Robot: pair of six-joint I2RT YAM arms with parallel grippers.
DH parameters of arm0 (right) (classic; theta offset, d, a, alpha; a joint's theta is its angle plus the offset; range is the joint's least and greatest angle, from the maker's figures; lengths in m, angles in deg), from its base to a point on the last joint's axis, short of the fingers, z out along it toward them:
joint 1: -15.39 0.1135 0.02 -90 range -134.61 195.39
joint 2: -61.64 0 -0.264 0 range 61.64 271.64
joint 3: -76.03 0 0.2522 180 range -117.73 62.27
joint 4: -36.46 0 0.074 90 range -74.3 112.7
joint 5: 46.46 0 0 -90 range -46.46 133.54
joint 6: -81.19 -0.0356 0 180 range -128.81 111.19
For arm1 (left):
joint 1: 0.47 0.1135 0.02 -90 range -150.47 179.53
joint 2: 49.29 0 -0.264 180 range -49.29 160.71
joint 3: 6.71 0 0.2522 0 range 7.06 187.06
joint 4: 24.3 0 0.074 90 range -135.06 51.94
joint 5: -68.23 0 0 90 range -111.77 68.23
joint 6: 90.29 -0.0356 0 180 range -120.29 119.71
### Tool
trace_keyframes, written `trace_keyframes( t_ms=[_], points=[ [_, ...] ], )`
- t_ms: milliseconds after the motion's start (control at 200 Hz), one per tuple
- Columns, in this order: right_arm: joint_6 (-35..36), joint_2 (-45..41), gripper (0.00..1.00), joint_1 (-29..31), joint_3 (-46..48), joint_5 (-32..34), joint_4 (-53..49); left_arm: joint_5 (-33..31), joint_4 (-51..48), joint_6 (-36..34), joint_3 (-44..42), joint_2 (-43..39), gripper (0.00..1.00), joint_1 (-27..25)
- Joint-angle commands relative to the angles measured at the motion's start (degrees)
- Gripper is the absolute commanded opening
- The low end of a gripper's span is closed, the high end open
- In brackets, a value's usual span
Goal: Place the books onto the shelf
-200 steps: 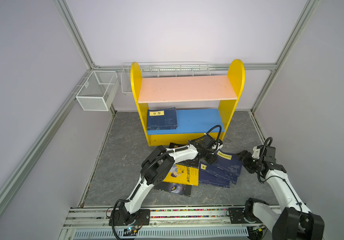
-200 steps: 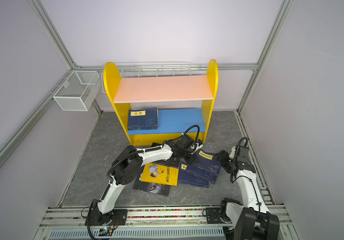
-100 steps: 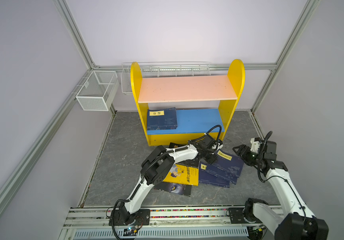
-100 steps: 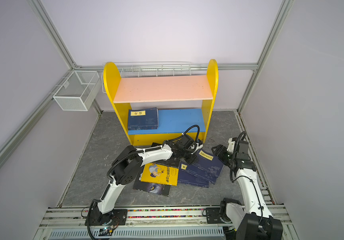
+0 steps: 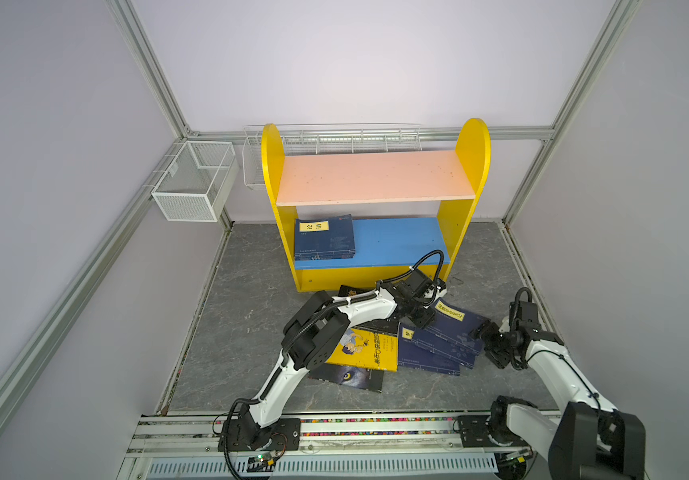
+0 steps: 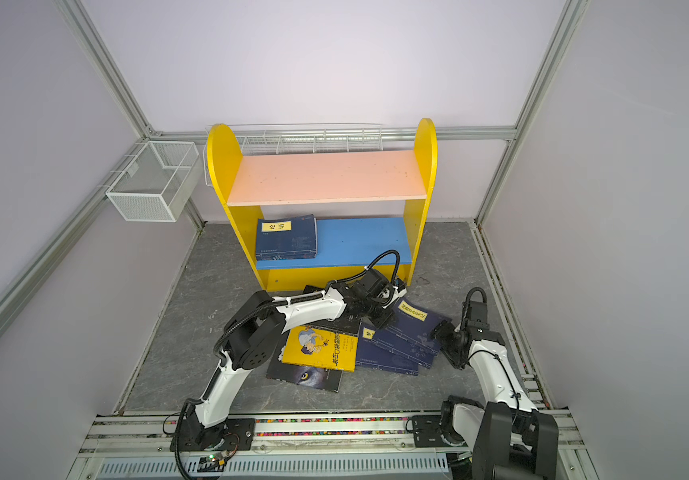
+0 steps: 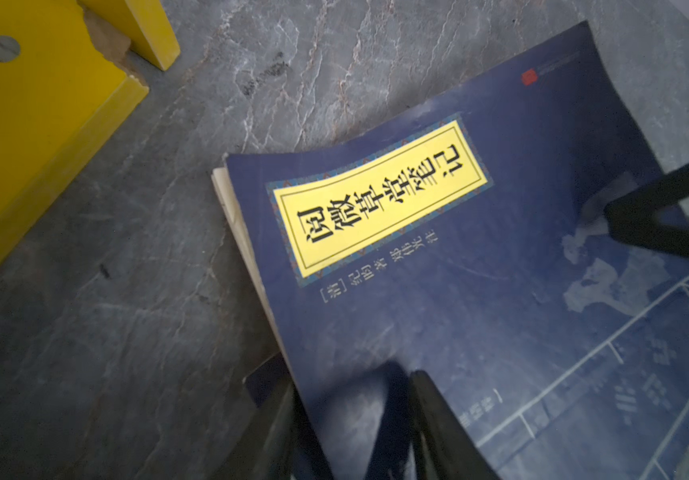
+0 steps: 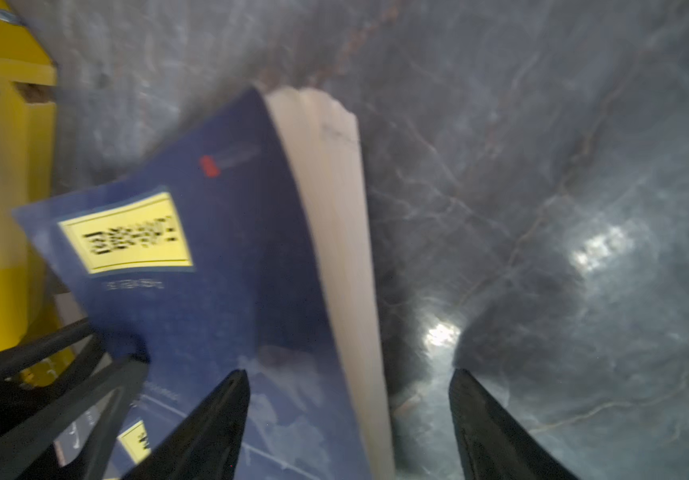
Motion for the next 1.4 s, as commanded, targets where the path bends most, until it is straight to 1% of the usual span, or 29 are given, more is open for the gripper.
trace_keyframes(
  t_ms=[0,165,320,480,690,800,885,1005,1240,1395],
  points=[
    [-2.31,1.19,0.79,-0.96,2.08,-1.3,2.61,1.32,-3.19,-1.06,-2.04,-0.16,0.44,-0.86],
    [-2.48,1.1,0.75,-1.57,3.34,-4.75,8.74,1.22,-3.04,-1.01,-2.25,-0.35,0.44,-0.86],
    [-0.7,-2.51,0.71,-2.06,1.81,-6.24,9.88,1.18,-3.07,-1.0,-2.25,-0.3,0.44,-0.86],
    [-1.29,-6.32,0.69,-2.07,0.79,-8.21,10.44,1.49,-3.28,-0.96,-1.68,0.1,0.44,-0.86],
    [-3.45,-6.36,0.69,-2.12,0.81,-12.12,13.18,1.5,-3.35,-0.94,-1.8,-0.05,0.44,-0.86],
    [-2.5,-6.08,0.69,-2.18,-0.02,-10.21,11.25,1.49,-3.26,-0.95,-1.98,-0.18,0.44,-0.87],
    [-2.03,-5.5,0.69,-2.24,0.08,-7.31,8.99,1.52,-3.17,-0.98,-2.07,-0.27,0.44,-0.86],
    [-2.28,-3.55,0.69,-2.76,2.01,-5.77,10.13,1.63,-3.17,-0.95,-2.07,-0.23,0.44,-0.84],
    [-2.46,1.46,0.69,-4.56,4.56,-6.77,15.55,1.54,-3.17,-1.07,-2.24,-0.28,0.44,-0.86],
    [-1.72,2.04,0.68,-5.59,4.37,-9.63,17.74,1.63,-3.19,-1.05,-2.16,-0.26,0.44,-0.86]
  ],
)
